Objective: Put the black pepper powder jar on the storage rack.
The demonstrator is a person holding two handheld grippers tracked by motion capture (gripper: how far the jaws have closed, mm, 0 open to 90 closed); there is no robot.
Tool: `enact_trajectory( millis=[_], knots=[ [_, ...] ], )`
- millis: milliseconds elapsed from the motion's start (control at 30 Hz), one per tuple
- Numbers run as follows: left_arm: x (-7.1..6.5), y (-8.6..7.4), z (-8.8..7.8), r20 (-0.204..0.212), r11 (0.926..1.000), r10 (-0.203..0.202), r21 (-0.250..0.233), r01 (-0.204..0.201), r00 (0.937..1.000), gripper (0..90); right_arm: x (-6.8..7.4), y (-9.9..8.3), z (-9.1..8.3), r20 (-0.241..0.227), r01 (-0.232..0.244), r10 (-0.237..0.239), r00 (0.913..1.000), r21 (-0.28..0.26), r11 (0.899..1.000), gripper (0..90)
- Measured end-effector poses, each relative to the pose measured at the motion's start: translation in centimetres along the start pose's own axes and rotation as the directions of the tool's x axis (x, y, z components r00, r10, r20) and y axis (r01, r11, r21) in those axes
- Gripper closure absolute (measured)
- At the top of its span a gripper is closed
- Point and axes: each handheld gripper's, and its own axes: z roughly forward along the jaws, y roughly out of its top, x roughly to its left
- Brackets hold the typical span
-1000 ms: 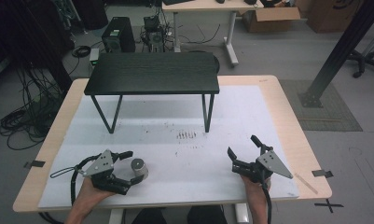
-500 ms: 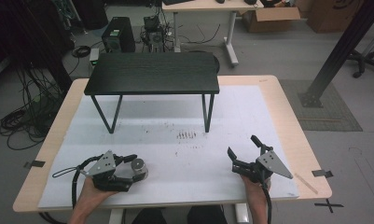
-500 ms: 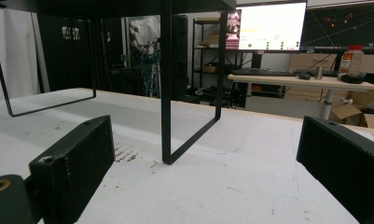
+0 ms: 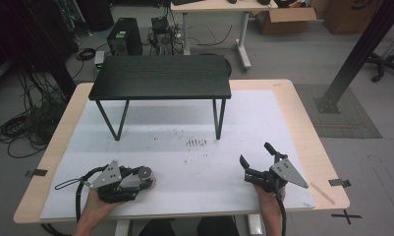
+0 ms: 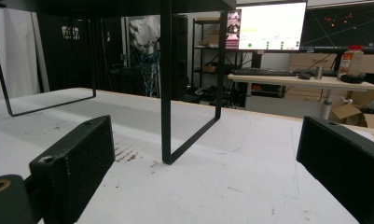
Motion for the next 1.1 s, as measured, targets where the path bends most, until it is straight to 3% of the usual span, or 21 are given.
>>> enact_trajectory(
  millis=[1100],
  knots=[
    [0.0, -0.01, -0.03, -0.011, 1.0, -0.003, -0.002, 0.003, 0.9999, 49.2, -0.02, 0.01, 0.03, 0.001, -0.001, 0.001, 1.0, 0.001, 1.0, 4.2]
  ],
)
